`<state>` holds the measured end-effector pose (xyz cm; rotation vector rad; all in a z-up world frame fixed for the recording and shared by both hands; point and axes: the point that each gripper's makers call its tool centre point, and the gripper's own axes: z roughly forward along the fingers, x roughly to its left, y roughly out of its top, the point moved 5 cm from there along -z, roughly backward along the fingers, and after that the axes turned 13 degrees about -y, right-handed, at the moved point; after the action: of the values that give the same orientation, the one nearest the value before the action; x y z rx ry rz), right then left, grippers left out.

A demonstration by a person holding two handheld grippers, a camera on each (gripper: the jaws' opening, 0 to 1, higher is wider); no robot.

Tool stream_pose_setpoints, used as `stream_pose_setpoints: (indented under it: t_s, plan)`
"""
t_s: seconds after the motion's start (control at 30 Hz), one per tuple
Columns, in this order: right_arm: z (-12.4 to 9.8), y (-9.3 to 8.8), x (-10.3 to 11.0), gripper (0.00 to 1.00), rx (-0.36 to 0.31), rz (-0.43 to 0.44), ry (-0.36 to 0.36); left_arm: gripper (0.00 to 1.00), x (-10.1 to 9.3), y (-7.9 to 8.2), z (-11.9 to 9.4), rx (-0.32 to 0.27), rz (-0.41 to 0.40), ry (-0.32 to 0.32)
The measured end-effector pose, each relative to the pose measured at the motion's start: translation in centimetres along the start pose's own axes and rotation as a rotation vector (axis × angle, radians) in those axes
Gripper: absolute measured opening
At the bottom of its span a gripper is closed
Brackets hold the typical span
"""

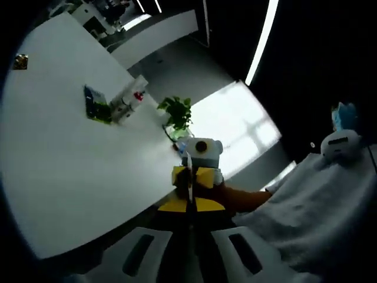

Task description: Arrange the skincare products in the storage area until every visible bottle or jar stands upright without overlapping.

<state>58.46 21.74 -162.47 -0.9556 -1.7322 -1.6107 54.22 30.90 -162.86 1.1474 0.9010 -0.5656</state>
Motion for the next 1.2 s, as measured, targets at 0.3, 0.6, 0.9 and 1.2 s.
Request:
stream_pose_setpoints:
  t_s: [0.3,0.6,0.9,1.2]
  plan:
    - [0.4,0.8,0.1,0.0,-0.002,-0.069,0.005,0.0,0.1,0.0,-0.1,-0.006,0.009,0.011]
    - [0.3,-0.3,0.1,0.0,0.079,-0.019,0.008,0.0,-0.1,1.3,-0.9,-0.114,0.025,0.022]
    - [0.8,0.4,0.1,0.08,0.039,-0.015,-0.012,0.0,0.2,2.1,-1.4,-0.172,0.014,0.028]
    - [1.2,1.2,0.1,0.0,0.013,-0.051,-0.012,0.0,0.2,2.8,-1.7,-0.221,0.017,0.031]
